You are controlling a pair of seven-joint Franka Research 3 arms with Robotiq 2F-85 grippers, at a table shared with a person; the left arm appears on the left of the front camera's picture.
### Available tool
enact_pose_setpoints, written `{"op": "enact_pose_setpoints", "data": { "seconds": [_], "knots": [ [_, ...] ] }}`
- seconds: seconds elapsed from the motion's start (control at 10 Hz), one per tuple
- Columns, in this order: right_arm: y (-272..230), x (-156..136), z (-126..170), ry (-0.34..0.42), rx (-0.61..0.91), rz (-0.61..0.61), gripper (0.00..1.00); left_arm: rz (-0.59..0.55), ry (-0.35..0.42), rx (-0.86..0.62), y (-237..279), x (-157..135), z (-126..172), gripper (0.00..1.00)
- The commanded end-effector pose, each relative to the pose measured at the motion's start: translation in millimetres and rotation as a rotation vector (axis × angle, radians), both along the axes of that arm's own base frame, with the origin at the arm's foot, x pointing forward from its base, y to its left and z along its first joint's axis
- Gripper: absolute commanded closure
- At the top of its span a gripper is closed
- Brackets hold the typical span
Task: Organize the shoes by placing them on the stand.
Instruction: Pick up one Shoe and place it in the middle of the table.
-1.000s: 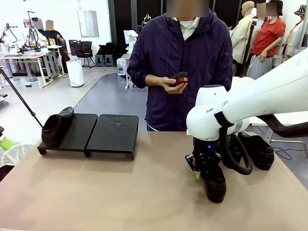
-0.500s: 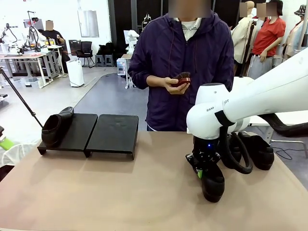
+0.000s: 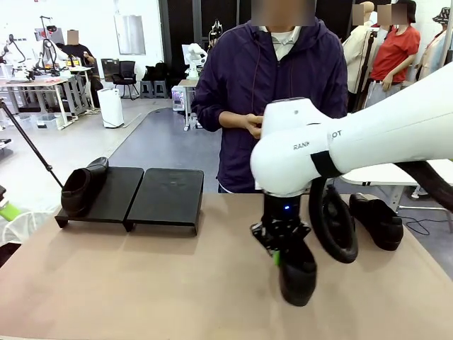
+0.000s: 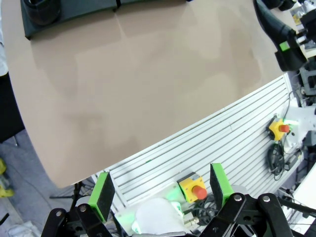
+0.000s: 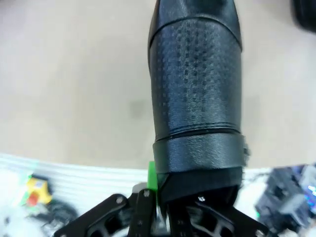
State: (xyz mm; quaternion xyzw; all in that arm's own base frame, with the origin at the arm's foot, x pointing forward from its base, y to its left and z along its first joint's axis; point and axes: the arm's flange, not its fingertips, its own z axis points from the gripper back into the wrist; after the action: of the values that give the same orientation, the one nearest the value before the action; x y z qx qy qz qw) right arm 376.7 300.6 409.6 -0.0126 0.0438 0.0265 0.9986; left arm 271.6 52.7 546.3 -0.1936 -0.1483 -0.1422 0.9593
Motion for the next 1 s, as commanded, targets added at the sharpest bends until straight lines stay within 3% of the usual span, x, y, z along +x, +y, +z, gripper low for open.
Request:
{"op": "enact_pose_setpoints", "data": {
  "seconds": [0.0, 0.2, 0.5, 0.9],
  "knots": [
    [46.4, -4.2, -7.4, 0.009, 0.045, -0.025, 1.0, -0.012, 0.0, 0.01, 3.4, -0.4, 0.2, 0.0],
    [93.1, -3.5, -28.5, 0.037, 0.086, -0.059, 1.0, -0.012, 0.0, 0.01, 3.4, -0.4, 0.2, 0.0],
    [142.6, 16.2, -52.1, -0.027, 0.124, -0.081, 1.0, -0.012, 0.0, 0.01, 3.4, -0.4, 0.2, 0.0],
    [155.5, 33.1, -63.9, -0.018, 0.154, -0.035, 1.0, -0.012, 0.0, 0.01, 3.4, -0.4, 0.2, 0.0]
  ]
}}
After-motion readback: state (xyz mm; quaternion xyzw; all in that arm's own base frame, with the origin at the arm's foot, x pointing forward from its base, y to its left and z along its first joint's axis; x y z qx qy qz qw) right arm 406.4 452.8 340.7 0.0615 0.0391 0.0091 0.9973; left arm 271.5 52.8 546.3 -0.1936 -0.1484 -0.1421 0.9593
